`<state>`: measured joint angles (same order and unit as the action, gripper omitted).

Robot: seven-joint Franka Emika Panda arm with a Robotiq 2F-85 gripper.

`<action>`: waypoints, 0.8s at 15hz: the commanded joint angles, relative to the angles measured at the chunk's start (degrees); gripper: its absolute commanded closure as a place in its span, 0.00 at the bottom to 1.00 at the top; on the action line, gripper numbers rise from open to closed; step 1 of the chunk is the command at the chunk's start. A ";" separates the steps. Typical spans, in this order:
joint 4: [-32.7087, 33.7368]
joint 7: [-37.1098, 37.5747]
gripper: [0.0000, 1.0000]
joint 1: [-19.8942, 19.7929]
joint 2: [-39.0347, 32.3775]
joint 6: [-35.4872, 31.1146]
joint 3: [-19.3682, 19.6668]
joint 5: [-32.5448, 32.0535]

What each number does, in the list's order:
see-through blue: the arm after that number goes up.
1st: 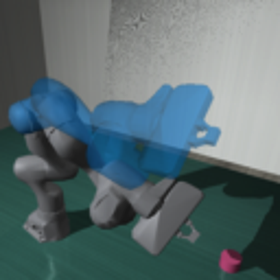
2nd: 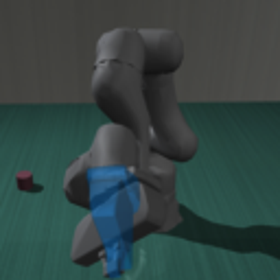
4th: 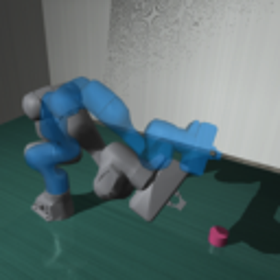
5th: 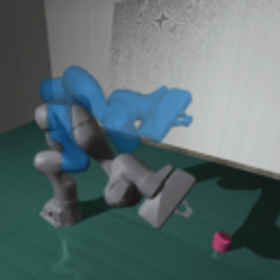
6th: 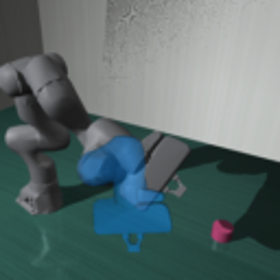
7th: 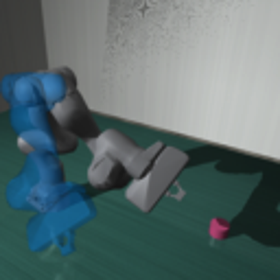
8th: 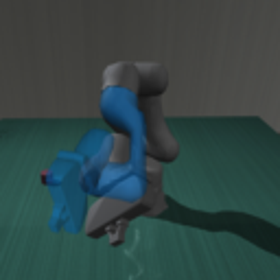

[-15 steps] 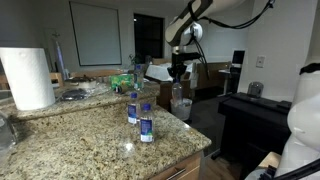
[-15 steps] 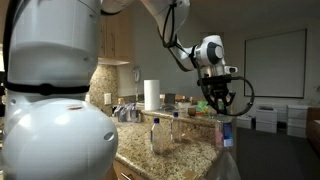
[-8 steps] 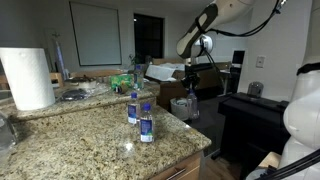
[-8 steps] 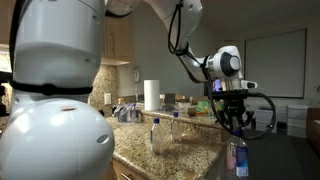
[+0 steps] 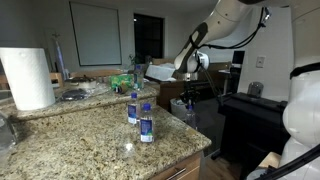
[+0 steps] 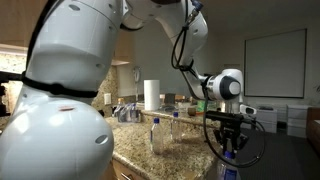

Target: Put the water bottles on the counter in the plastic bag

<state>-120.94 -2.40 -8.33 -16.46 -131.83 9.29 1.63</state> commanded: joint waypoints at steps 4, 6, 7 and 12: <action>0.14 -0.39 0.91 -0.58 -3.36 -3.09 -3.15 5.99; 0.35 -0.40 0.91 -0.59 -4.13 -3.67 -3.51 6.08; 0.31 -0.33 0.91 -0.59 -4.48 -4.11 -3.59 6.07; -0.77 -0.27 0.91 -0.75 -6.18 -4.96 -3.93 6.38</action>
<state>-120.74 -2.40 -8.34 -21.92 -135.82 6.91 5.59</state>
